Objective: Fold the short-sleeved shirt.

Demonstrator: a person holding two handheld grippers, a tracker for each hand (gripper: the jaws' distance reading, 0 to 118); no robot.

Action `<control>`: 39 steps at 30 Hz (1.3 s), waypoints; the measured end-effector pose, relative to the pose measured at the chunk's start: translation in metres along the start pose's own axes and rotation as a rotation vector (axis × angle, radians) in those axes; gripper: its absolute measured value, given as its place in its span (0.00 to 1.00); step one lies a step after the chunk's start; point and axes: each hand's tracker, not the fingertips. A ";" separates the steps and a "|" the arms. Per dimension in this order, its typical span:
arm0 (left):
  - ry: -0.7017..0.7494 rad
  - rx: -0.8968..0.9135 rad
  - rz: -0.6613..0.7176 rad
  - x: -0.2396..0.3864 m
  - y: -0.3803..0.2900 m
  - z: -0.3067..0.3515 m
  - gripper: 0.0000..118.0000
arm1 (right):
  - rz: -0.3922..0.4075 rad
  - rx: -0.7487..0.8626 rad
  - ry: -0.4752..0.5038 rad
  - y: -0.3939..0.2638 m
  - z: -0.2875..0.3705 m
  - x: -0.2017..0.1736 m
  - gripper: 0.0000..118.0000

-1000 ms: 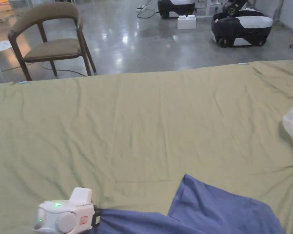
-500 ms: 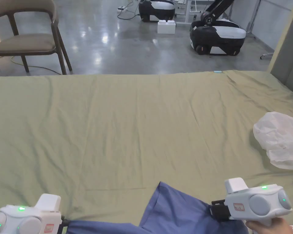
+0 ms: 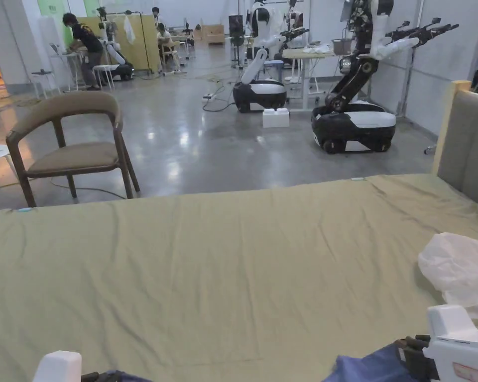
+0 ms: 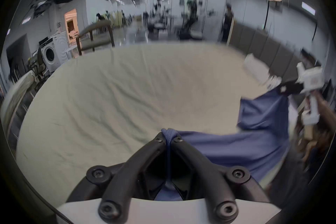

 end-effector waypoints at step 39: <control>0.380 0.531 -0.041 -0.042 0.368 0.059 0.00 | 0.115 0.637 -0.347 0.408 0.085 -0.063 0.02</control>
